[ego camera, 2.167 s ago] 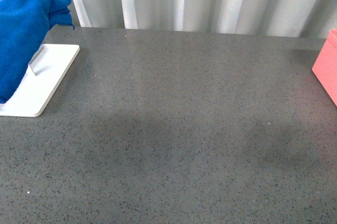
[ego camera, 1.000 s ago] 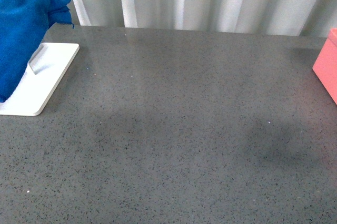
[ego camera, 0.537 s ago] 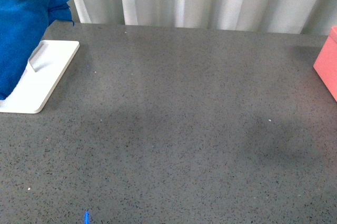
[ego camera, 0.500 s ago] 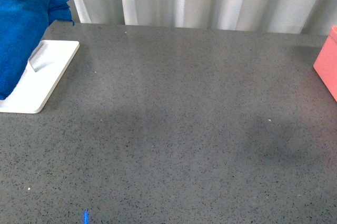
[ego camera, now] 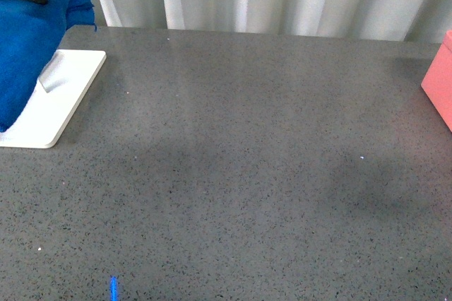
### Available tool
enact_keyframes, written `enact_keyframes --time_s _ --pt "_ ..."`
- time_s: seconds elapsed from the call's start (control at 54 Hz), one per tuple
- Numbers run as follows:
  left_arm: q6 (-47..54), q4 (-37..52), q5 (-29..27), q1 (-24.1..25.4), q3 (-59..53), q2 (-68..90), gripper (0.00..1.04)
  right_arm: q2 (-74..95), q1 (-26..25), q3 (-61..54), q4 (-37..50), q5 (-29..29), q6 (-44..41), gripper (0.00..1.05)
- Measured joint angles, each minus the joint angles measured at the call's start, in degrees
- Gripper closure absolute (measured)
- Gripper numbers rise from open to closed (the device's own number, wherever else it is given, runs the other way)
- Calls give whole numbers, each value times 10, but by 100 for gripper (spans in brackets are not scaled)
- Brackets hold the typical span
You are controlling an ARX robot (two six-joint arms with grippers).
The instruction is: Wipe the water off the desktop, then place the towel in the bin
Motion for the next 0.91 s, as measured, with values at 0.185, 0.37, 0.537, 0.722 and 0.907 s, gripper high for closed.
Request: enact_keyframes --time_s 0.185,0.37,0.537,0.722,0.907 --pt "1 12 -4 -3 -7 3 8 0 0 0 0 0 0 7" --pt "2 14 -4 -3 -13 3 34 0 0 0 0 0 0 7" --pt "2 19 -4 -2 -18 3 64 0 0 0 0 0 0 7" --pt "2 24 0 0 -25 1 95 0 0 0 0 0 0 7" --pt "1 21 17 1 -35 -21 101 0 0 0 0 0 0 7"
